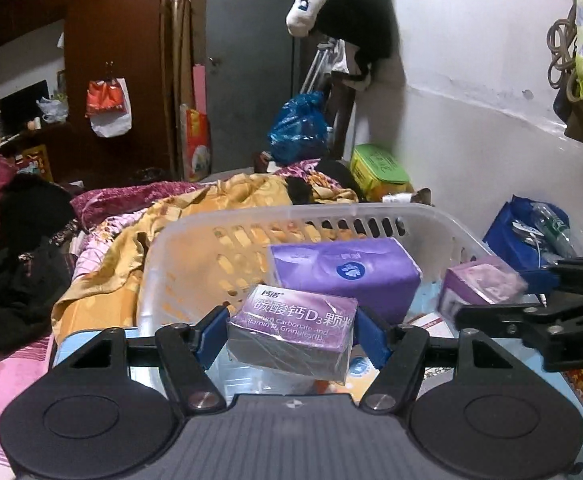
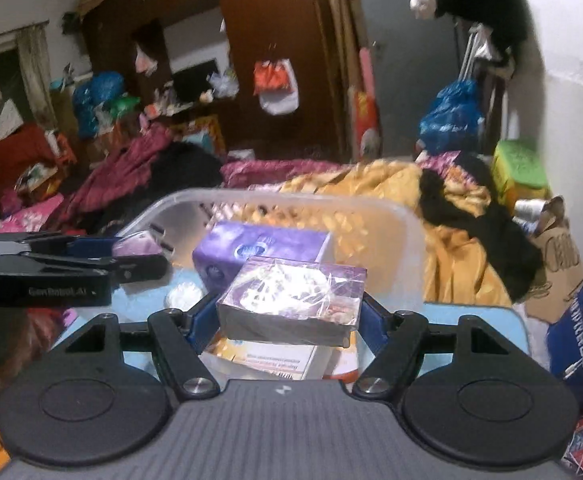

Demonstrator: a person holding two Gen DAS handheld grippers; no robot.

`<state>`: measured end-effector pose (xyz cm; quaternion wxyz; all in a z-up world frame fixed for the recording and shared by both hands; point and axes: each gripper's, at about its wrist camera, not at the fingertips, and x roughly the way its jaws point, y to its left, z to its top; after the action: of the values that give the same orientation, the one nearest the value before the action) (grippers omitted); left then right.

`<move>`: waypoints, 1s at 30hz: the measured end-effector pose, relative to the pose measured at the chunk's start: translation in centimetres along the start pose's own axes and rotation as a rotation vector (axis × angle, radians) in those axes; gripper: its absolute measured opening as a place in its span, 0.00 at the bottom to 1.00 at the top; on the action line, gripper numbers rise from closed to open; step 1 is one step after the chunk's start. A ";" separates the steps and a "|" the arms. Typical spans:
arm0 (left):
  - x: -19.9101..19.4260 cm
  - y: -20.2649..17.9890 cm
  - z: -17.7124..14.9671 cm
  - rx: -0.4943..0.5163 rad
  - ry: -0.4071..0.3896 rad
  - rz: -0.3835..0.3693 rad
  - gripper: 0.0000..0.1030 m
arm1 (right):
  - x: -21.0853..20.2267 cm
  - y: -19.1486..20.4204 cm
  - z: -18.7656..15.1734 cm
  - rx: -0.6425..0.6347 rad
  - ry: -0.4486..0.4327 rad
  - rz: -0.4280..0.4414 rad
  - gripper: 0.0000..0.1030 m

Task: Organize objects
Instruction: 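Carry the purple-and-white box into the basket and open both tools, then withdraw both tools and move them to the white plush toy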

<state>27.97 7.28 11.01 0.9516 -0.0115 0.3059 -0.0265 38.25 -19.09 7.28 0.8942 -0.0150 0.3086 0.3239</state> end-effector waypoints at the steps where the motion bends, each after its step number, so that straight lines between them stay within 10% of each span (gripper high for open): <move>1: 0.0 0.0 -0.1 -0.002 0.002 -0.006 0.69 | 0.1 -0.2 0.0 -0.001 0.012 0.006 0.72; 18: -5.1 -0.5 -1.8 -0.027 -0.203 -0.025 0.83 | -1.6 1.0 -0.9 -0.054 -0.044 0.017 0.93; 30: -12.7 -5.3 -17.4 0.056 -0.353 -0.135 0.89 | -13.4 1.3 -12.4 -0.111 -0.362 -0.013 1.00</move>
<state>7.23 2.62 4.45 0.9865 -0.0100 0.1318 -0.0962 22.71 -28.52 4.96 0.9350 -0.0077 0.1244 0.3321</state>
